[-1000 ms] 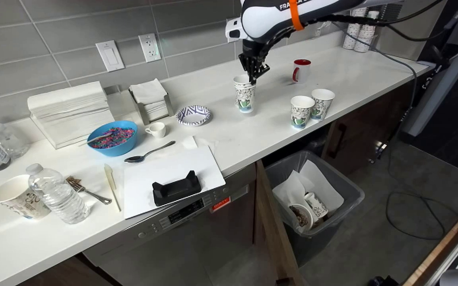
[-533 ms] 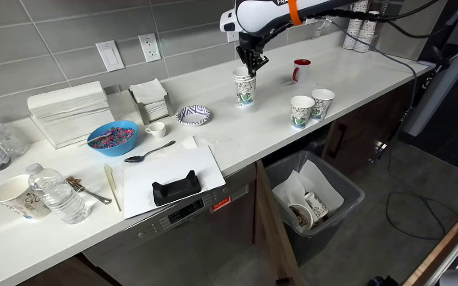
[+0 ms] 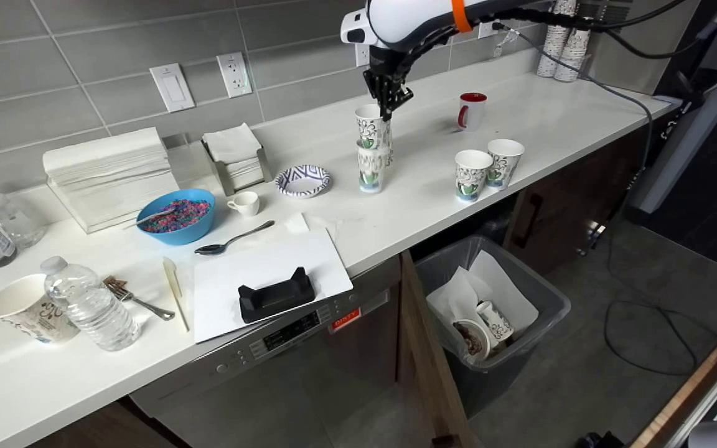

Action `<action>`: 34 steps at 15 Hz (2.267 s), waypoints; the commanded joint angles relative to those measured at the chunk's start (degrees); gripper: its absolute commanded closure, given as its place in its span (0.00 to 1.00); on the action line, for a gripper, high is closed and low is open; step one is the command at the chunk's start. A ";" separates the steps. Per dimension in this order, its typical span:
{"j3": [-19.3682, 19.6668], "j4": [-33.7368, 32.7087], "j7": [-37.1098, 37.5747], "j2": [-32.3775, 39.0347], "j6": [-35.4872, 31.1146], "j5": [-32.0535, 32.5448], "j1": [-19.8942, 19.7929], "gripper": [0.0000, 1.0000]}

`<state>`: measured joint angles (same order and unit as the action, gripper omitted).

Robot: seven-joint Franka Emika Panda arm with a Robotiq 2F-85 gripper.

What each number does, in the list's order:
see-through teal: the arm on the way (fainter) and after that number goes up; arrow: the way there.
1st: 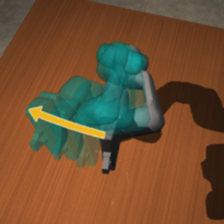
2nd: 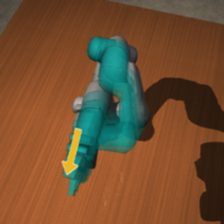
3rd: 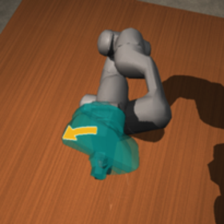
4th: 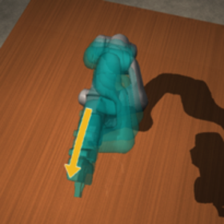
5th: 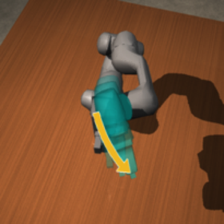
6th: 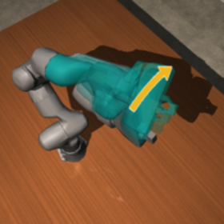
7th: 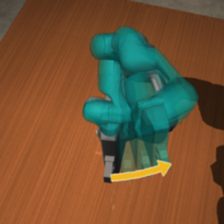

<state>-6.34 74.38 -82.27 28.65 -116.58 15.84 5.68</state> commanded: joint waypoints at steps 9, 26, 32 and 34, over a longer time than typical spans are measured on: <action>1.51 1.03 5.92 -3.30 -0.11 6.53 2.46 0.99; 4.35 3.51 18.02 -8.89 0.31 10.10 0.62 0.95; 4.35 3.51 18.02 -8.89 0.31 10.10 0.62 0.95; 5.04 3.00 20.93 -8.32 1.25 10.62 0.82 0.99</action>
<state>-1.33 78.19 -64.32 19.65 -116.59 25.70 6.78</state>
